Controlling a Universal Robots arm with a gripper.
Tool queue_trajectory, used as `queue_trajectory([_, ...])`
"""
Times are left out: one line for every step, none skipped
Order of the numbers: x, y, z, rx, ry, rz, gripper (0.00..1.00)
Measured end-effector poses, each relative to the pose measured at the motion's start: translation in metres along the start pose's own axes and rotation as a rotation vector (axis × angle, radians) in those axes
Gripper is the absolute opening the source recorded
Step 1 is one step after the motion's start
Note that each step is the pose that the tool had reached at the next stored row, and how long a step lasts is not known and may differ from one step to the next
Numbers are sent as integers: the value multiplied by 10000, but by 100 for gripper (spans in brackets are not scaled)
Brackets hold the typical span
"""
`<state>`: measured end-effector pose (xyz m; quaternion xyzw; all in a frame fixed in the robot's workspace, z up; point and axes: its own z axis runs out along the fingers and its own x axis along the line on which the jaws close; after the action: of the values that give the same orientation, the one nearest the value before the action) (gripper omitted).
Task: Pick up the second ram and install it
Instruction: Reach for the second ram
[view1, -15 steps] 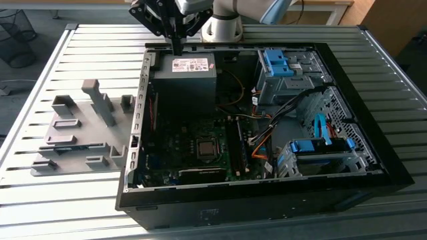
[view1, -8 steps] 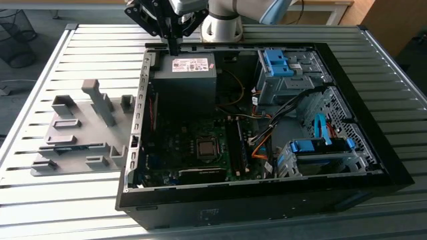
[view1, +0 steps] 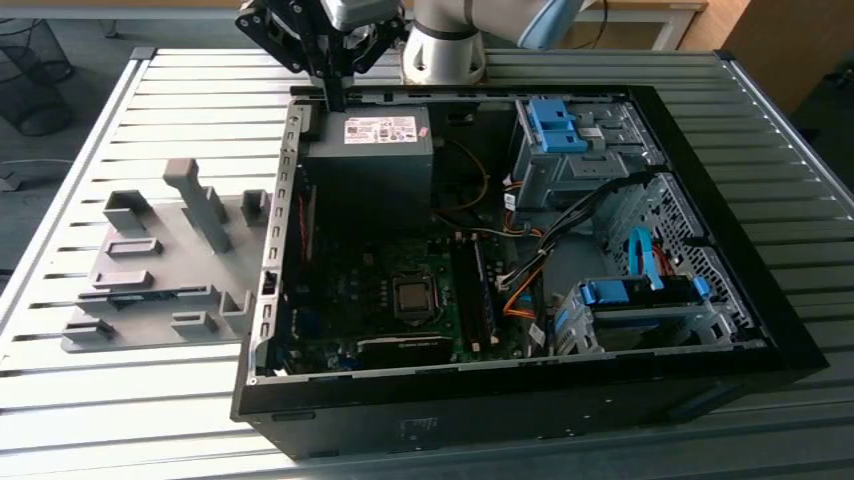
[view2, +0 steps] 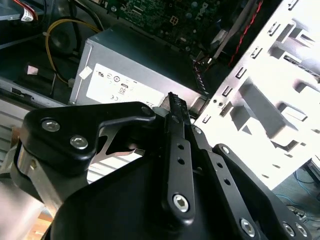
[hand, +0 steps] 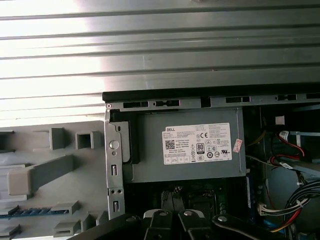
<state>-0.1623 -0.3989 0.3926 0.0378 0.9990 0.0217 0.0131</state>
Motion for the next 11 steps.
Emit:
queue_trajectory([16, -1, 0, 0, 0, 0, 10])
queue_trajectory([33, -2, 0, 0, 0, 1, 10])
queue_trajectory([50, -4, 0, 1, 0, 1, 10])
queue_trajectory([69, -6, 0, 1, 0, 2, 10])
queue_trajectory([86, -7, 0, 1, 0, 1, 10])
queue_trajectory([105, -9, 0, 1, 1, 1, 10])
queue_trajectory([126, -12, 0, 1, 1, 1, 10])
queue_trajectory([146, -16, 0, 1, 0, 0, 10])
queue_trajectory([165, -20, 0, 0, 0, 0, 10])
queue_trajectory([182, -23, -1, 1, 0, 0, 10])
queue_trajectory([194, -27, -1, 0, 0, 0, 10])
